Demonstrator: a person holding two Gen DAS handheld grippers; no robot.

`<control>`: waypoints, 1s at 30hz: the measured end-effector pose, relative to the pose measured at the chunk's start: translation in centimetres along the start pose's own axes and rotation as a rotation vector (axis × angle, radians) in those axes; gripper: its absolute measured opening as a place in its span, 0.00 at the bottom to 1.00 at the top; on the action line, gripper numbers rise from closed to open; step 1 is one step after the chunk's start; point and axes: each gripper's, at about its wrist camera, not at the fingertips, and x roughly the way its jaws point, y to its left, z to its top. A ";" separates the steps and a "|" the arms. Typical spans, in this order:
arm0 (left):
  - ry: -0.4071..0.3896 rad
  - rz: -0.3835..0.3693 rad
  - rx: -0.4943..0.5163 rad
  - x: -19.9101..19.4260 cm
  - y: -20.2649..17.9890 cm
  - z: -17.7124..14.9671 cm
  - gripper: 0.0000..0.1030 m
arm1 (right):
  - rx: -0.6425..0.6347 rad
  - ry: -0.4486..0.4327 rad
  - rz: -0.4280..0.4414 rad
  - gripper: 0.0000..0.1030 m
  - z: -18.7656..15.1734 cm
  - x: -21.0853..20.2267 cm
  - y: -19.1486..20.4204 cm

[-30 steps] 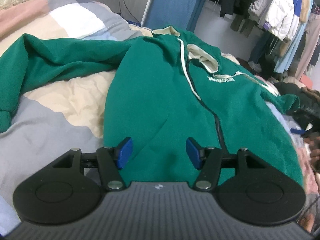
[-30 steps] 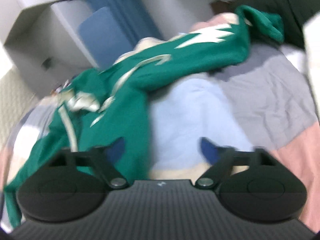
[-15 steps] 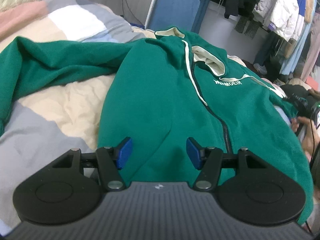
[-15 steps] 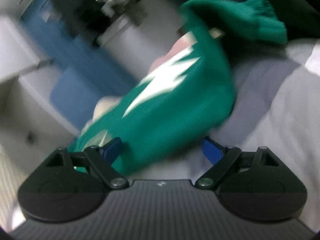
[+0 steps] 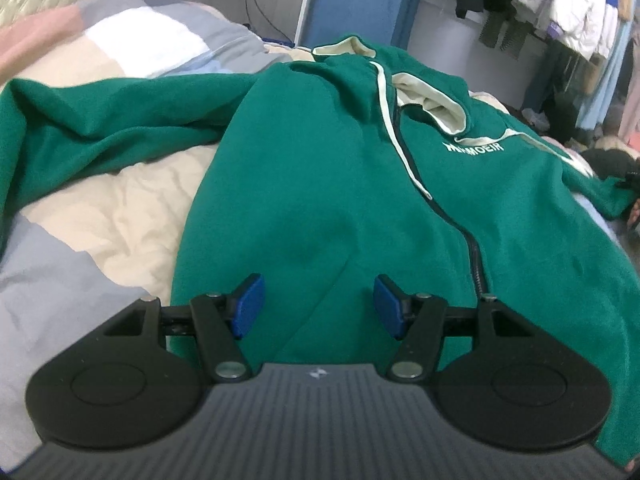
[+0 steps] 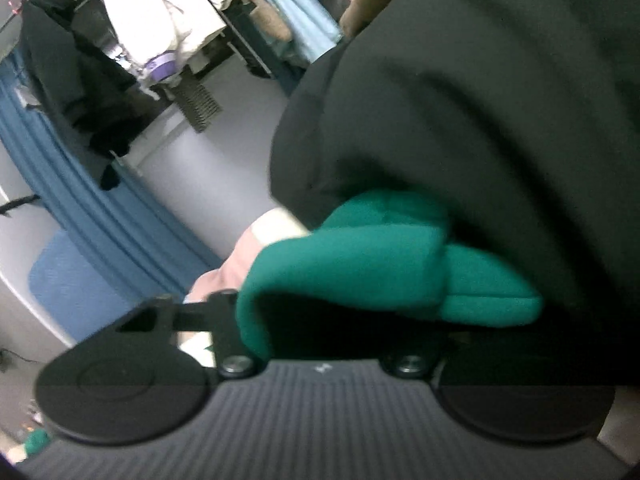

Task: Fold large clothes
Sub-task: 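Grasp the other sleeve cuff with the right gripper and lift it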

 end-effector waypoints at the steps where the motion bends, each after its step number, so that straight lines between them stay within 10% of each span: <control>1: -0.002 0.005 0.007 0.0 -0.2 0.0 0.65 | -0.016 -0.009 -0.002 0.24 0.3 -0.3 0.0; 5: -0.003 0.017 0.012 -0.1 -0.3 0.0 0.65 | -0.089 -0.037 0.044 0.10 1.0 -1.9 1.0; 18: -0.004 -0.013 -0.048 -1.7 0.8 0.1 0.65 | -0.583 -0.209 0.309 0.06 3.5 -16.9 16.2; 30: -0.079 -0.043 -0.040 -4.7 1.6 -0.1 0.65 | -1.087 -0.290 0.668 0.06 -10.3 -35.2 26.9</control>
